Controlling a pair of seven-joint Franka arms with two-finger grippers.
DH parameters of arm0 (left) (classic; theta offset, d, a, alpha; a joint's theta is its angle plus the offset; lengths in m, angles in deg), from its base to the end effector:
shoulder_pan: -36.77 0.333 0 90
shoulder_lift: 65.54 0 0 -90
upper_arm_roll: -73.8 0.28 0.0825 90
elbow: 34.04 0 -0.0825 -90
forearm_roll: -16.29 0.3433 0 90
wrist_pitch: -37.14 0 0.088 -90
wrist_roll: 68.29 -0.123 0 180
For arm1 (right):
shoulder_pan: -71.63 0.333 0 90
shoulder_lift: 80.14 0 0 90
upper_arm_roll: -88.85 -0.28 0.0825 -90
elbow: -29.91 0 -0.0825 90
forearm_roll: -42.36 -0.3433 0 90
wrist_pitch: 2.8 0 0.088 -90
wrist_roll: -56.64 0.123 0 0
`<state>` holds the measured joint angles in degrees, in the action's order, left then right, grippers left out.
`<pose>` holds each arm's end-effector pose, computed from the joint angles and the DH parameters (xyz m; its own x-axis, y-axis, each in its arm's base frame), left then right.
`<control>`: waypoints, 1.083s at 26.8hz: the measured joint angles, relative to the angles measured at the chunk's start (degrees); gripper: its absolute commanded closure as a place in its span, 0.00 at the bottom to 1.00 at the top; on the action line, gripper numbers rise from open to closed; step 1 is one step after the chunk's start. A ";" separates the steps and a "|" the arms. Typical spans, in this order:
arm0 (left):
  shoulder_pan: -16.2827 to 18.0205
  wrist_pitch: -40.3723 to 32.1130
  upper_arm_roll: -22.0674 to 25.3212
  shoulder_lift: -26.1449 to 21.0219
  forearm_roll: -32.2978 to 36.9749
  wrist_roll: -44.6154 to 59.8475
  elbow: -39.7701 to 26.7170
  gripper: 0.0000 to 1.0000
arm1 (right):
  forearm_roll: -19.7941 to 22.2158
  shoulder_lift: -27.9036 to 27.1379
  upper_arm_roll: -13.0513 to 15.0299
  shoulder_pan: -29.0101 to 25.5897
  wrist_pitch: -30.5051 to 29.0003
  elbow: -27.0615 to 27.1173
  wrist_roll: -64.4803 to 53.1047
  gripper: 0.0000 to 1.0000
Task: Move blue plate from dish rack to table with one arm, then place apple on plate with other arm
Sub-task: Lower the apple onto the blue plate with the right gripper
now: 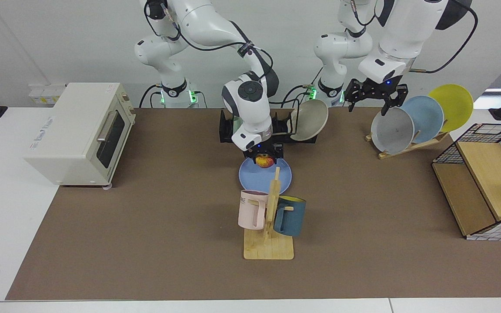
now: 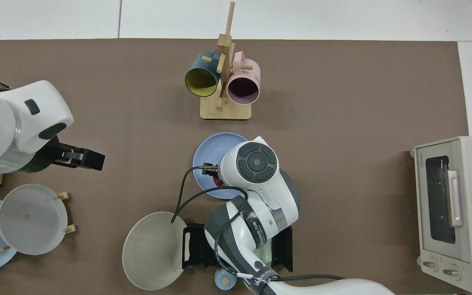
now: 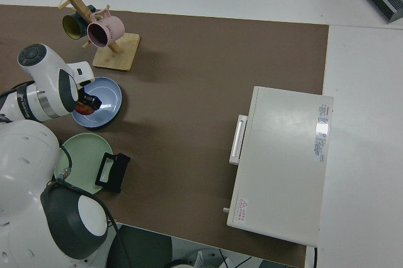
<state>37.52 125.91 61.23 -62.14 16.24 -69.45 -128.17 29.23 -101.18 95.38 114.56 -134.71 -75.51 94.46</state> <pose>0.4831 -0.1041 0.5689 0.9740 -0.2237 -0.0359 -0.2242 -0.9745 -0.0113 0.4782 0.3665 0.3147 0.9873 -0.1580 -0.0173 -0.1587 -0.9730 -0.1677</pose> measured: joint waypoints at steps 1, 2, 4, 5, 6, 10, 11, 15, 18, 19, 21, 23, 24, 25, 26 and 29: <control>0.00 0.00 0.02 0.00 -0.01 0.00 0.00 0.00 | -0.12 -0.20 0.02 0.14 0.00 -0.09 0.02 1.00; 0.00 0.00 0.03 0.00 -0.02 0.00 0.01 0.00 | -0.19 -0.40 0.02 0.28 -0.03 -0.18 0.02 1.00; 0.00 -0.01 0.07 -0.02 -0.03 0.00 0.09 0.00 | -0.27 -0.74 0.01 0.59 -0.68 -0.37 0.03 1.00; 0.00 -0.01 0.10 -0.08 -0.05 0.00 0.23 0.00 | -0.29 -0.88 0.01 0.77 -1.28 -0.50 0.05 1.00; 0.00 -0.01 0.13 -0.20 -0.06 0.00 0.52 0.00 | -0.35 -1.03 0.01 0.94 -1.78 -0.61 0.13 1.00; 0.00 -0.52 0.13 -1.51 -0.09 0.00 3.56 0.00 | -1.05 -1.61 0.01 1.12 -2.55 -1.05 0.33 0.93; 0.00 -1.07 0.13 -2.03 -0.09 0.00 4.68 0.00 | -1.18 -1.73 0.02 1.12 -2.59 -1.18 0.33 0.92; 0.03 -3.00 0.14 -4.49 -0.09 0.00 9.05 0.00 | -1.24 -2.09 0.15 1.09 -2.77 -1.56 0.33 0.90; 0.08 -3.99 0.15 -5.87 -0.07 0.00 11.11 0.00 | -1.24 -2.15 0.28 1.01 -3.01 -1.72 0.33 0.89; 0.12 -4.16 0.15 -6.11 -0.05 0.00 11.48 0.00 | -1.24 -2.15 0.30 0.98 -3.16 -1.74 0.33 0.89; 0.26 -4.55 0.15 -6.21 0.09 0.00 11.81 0.00 | -1.25 -2.15 0.37 0.96 -3.71 -1.77 0.33 0.89; 0.34 -5.41 0.18 -6.10 0.40 0.00 11.99 0.00 | -1.25 -2.15 0.45 0.96 -4.38 -1.76 0.33 0.88; 0.35 -5.85 0.20 -5.97 0.59 0.00 11.99 0.00 | -1.25 -2.14 0.51 0.95 -4.59 -1.74 0.33 0.87; 0.35 -6.34 0.21 -5.83 0.70 0.00 11.98 0.00 | -1.25 -2.15 0.59 0.95 -4.76 -1.70 0.32 0.86; 0.35 -6.74 0.22 -5.65 0.77 0.00 11.91 0.00 | -1.25 -2.14 0.64 0.94 -5.02 -1.67 0.25 0.86; 0.35 -7.83 0.27 -4.89 0.90 0.00 11.13 0.00 | -1.25 -2.24 0.67 0.94 -6.52 -1.69 0.16 0.84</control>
<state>37.88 118.08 61.51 -67.03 17.14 -69.45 -117.04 27.98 -103.42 96.04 115.49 -141.23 -77.20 94.62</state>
